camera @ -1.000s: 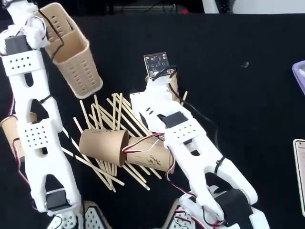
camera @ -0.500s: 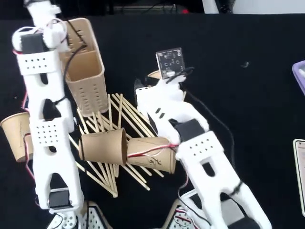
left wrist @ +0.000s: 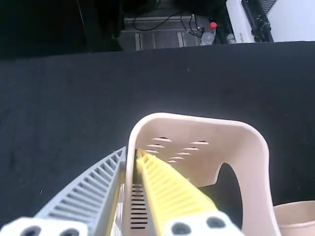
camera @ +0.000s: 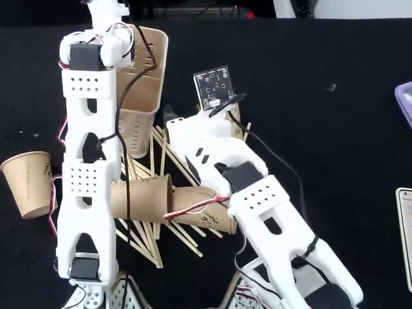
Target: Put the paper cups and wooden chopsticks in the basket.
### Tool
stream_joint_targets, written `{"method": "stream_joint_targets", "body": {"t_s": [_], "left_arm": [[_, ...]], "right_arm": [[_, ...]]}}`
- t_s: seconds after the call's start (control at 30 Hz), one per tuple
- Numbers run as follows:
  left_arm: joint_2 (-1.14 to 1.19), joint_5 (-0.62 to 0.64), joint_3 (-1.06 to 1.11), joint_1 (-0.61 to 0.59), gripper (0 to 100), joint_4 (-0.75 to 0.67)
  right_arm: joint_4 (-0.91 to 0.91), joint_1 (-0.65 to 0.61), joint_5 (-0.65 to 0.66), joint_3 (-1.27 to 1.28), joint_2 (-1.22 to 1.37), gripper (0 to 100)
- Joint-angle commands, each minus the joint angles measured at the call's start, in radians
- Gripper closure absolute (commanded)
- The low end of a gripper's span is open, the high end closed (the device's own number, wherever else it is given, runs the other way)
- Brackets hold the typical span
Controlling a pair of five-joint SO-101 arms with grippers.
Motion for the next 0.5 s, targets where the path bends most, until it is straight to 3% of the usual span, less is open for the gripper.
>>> {"method": "stream_joint_targets", "body": {"t_s": [0.0, 0.2, 0.47], "left_arm": [[-0.020, 0.017, -0.039, -0.012, 97, -0.049], [-0.009, 0.175, -0.036, -0.036, 97, -0.058], [-0.008, 0.219, -0.038, -0.077, 97, -0.017]], "right_arm": [[-0.031, -0.015, 0.002, -0.039, -0.002, 72.7], [-0.031, -0.034, -0.107, -0.148, 0.004, 72.4], [-0.031, -0.091, -0.110, -0.228, 0.004, 72.6]]}}
